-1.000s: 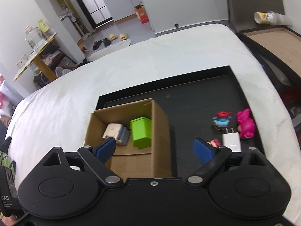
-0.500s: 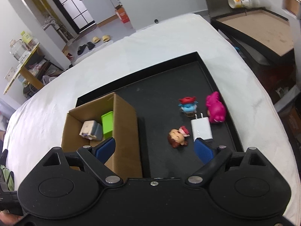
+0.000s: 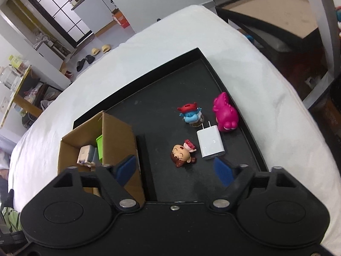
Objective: Organize rigid objects
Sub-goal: 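Withdraw the right gripper from the box toward the remaining toys, then close the right gripper on the brown-haired doll figure, then carry the doll figure into the cardboard box and lower it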
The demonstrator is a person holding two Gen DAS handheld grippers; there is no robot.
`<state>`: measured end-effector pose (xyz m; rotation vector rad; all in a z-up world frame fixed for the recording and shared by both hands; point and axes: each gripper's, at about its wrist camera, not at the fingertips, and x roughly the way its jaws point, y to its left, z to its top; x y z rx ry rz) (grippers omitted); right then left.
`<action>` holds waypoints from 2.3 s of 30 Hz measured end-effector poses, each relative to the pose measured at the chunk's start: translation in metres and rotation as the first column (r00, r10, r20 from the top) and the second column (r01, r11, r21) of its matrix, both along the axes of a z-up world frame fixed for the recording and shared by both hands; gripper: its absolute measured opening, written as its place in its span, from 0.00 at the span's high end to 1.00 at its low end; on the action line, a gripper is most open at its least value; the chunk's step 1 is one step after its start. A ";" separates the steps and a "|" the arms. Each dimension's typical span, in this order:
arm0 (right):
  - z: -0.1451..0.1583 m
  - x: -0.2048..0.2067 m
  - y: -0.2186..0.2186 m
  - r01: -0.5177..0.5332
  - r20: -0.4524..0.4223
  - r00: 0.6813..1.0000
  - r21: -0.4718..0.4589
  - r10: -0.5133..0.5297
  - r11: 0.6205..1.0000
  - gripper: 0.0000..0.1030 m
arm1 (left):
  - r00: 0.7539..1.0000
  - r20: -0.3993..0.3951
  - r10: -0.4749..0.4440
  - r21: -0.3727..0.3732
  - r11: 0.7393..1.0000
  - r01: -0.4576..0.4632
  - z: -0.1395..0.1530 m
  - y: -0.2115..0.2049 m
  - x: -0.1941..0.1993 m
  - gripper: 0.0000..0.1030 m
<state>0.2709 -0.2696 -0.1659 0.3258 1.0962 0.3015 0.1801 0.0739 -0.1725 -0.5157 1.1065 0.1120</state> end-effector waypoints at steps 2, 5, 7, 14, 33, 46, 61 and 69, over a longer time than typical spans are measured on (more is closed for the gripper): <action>-0.008 0.003 0.001 -0.005 -0.015 1.000 0.010 0.005 1.000 0.35 | 1.000 0.000 0.001 0.002 1.000 -0.001 0.000 0.000 0.000 0.82; -0.018 0.010 0.005 -0.029 -0.030 0.999 0.012 0.029 1.000 0.45 | 1.000 -0.003 0.003 0.004 1.000 -0.003 0.000 0.000 0.001 0.82; -0.024 0.014 0.008 -0.046 -0.040 0.998 0.009 0.046 0.999 0.48 | 1.000 -0.005 0.004 0.005 1.000 -0.004 -0.001 0.000 0.001 0.82; -0.035 0.025 0.021 -0.106 -0.037 0.994 -0.040 0.105 0.994 0.49 | 1.000 -0.007 0.003 0.005 1.000 -0.003 -0.002 0.000 0.002 0.82; -0.066 0.040 0.070 -0.301 -0.067 0.953 -0.267 0.294 0.915 0.57 | 1.000 -0.019 -0.004 0.007 1.000 0.004 -0.005 -0.002 0.006 0.82; -0.052 0.028 0.065 -0.302 -0.059 0.953 -0.239 0.296 0.923 0.68 | 1.000 -0.016 0.001 0.001 1.000 -0.001 -0.004 -0.001 0.005 0.82; -0.005 0.013 0.060 -0.264 0.023 0.961 -0.202 0.274 0.943 0.68 | 0.999 0.041 -0.006 0.006 1.000 0.006 0.004 -0.001 -0.002 0.85; 0.022 0.007 0.072 -0.282 0.071 0.952 -0.184 0.298 0.942 0.68 | 0.999 0.049 -0.003 -0.010 1.000 0.004 0.004 0.002 -0.004 0.85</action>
